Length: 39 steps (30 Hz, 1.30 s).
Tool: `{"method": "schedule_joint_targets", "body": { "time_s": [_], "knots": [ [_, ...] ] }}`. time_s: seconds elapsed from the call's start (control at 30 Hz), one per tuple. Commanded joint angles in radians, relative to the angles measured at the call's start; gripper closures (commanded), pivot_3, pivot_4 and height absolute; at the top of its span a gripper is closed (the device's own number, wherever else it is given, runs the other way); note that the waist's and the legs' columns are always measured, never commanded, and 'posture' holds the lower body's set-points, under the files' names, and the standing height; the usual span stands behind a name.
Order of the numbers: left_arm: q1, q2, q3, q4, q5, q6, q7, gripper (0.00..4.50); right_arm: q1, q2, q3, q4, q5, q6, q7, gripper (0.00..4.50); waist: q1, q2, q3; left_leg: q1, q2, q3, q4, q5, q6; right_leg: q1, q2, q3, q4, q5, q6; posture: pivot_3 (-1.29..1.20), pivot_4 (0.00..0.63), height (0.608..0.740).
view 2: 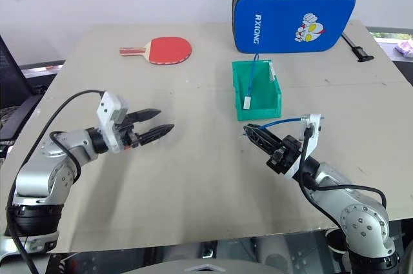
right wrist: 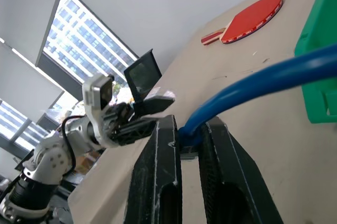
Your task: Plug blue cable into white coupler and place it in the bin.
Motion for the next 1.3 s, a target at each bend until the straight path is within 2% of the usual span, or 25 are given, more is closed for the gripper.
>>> {"method": "schedule_joint_targets", "body": {
  "time_s": [0.03, 0.4, 0.5, 0.63, 0.67, 0.83, 1.0, 1.13, 1.3],
  "knots": [
    [-0.001, 0.039, 0.038, 0.075, 0.038, -0.093, -0.042, 0.77, -0.017, -0.007, 0.010, 0.000, -0.022, -0.012, 0.037, 4.50, 0.003, 0.000, 0.000, 0.000, 0.000, 0.000, 0.000, 0.000, 0.000, 0.000, 0.000, 0.000, 0.000, 0.000, 0.000, 0.00, 0.150, 0.740],
    [-0.051, 0.014, -0.047, 0.272, 0.140, -0.220, -0.088, 0.77, 0.011, 0.002, 0.008, -0.023, -0.069, -0.021, 0.045, 4.50, 0.005, 0.000, 0.000, 0.000, 0.000, 0.000, 0.000, 0.000, 0.000, 0.000, 0.000, -0.001, 0.000, 0.001, -0.001, 0.00, 0.150, 0.740],
    [-0.061, 0.012, -0.065, 0.304, 0.160, -0.250, -0.106, 1.57, 0.019, 0.001, 0.004, -0.033, -0.072, -0.023, 0.043, 4.50, 0.003, 0.000, 0.000, 0.000, 0.001, 0.000, 0.000, 0.000, 0.000, 0.000, 0.000, -0.001, 0.000, 0.001, -0.001, 0.00, 0.150, 0.740],
    [-0.065, 0.012, -0.082, 0.325, 0.164, -0.273, -0.138, 3.65, 0.017, -0.006, 0.002, -0.038, -0.086, -0.025, 0.047, 4.50, 0.000, 0.000, 0.000, 0.000, 0.001, 0.000, 0.000, 0.000, 0.000, 0.000, 0.000, -0.001, 0.000, 0.001, -0.001, 0.00, 0.150, 0.740],
    [-0.068, 0.011, -0.085, 0.325, 0.160, -0.275, -0.148, 4.00, 0.012, -0.011, 0.005, -0.039, -0.100, -0.028, 0.053, 4.50, -0.001, 0.000, 0.000, 0.000, 0.001, 0.000, 0.000, 0.000, 0.000, 0.000, 0.000, -0.001, 0.000, 0.001, -0.001, 0.00, 0.150, 0.740],
    [-0.072, 0.006, -0.128, 0.210, 0.119, -0.229, -0.224, 3.97, -0.083, -0.075, 0.072, -0.036, -0.240, -0.040, 0.133, 4.50, -0.004, 0.000, 0.000, 0.000, 0.001, 0.001, 0.000, 0.000, 0.000, 0.000, 0.000, -0.001, 0.000, 0.001, -0.001, 0.00, 0.150, 0.740],
    [-0.136, -0.029, -0.264, 0.094, 0.131, -0.177, -0.284, 3.97, -0.288, -0.147, 0.200, 0.053, -0.397, -0.038, 0.268, 4.50, -0.003, 0.000, 0.000, 0.000, 0.001, 0.000, 0.001, 0.000, 0.000, 0.000, 0.000, -0.001, 0.000, 0.001, -0.001, 0.00, 0.150, 0.740],
    [-0.226, -0.078, -0.365, 0.114, 0.182, -0.189, -0.304, 3.97, -0.414, -0.169, 0.295, 0.159, -0.512, -0.058, 0.390, 4.50, -0.002, 0.000, 0.000, 0.000, 0.000, 0.000, 0.001, 0.000, 0.000, 0.000, 0.001, -0.001, 0.000, 0.001, -0.001, 0.00, 0.150, 0.740],
    [-0.331, -0.138, -0.460, 0.219, 0.264, -0.250, -0.322, 3.97, -0.500, -0.169, 0.378, 0.271, -0.643, -0.104, 0.502, 4.50, -0.003, 0.000, 0.000, -0.001, -0.004, -0.001, 0.001, 0.000, 0.000, 0.000, 0.002, -0.002, 0.000, 0.003, 0.002, 0.00, 0.150, 0.740]
  ]
}}
